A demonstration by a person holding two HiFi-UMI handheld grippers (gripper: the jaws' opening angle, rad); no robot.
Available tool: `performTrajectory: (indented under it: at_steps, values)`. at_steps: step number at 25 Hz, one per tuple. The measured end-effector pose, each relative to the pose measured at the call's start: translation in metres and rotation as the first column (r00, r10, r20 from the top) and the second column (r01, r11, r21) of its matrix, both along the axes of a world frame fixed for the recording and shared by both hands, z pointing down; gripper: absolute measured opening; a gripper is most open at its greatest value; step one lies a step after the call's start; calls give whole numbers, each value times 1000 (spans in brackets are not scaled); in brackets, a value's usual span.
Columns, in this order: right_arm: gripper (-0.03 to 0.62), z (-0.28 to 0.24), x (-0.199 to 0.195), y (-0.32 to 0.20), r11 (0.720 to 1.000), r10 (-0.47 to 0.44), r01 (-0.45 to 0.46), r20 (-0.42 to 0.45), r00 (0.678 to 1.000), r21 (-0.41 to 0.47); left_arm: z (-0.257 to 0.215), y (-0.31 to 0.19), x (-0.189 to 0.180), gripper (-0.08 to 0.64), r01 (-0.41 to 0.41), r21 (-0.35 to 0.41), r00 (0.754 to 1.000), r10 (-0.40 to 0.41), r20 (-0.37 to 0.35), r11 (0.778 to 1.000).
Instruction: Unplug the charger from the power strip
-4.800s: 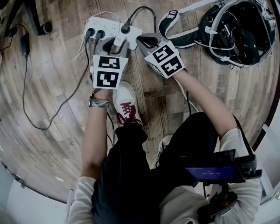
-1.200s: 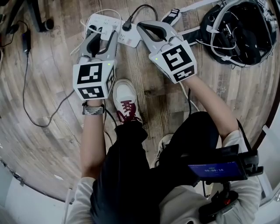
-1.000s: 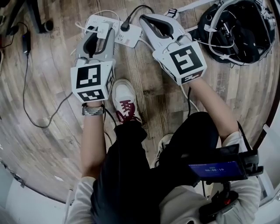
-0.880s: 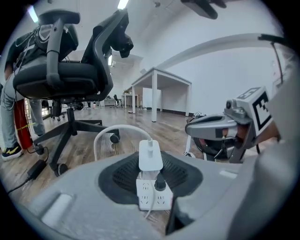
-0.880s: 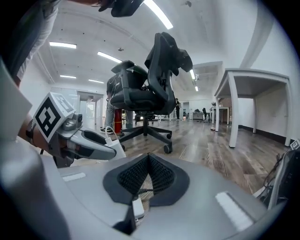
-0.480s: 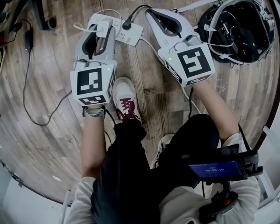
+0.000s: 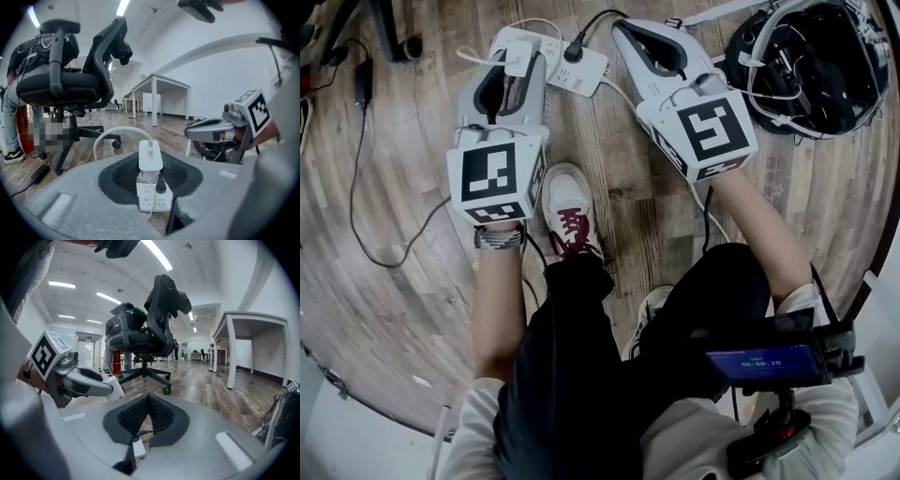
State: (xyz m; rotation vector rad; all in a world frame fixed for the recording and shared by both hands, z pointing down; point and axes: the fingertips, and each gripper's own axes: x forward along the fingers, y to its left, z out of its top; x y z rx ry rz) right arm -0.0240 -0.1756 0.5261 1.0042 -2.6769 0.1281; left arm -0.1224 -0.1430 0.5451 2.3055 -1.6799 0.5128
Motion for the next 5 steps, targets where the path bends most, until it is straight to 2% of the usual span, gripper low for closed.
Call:
performTrajectory:
  at_steps: [5]
  values:
    - [-2, 2, 1, 4, 1000, 2, -2, -6, 1000, -3, 0, 2, 0, 141, -2, 0, 1000, 2, -2, 1000]
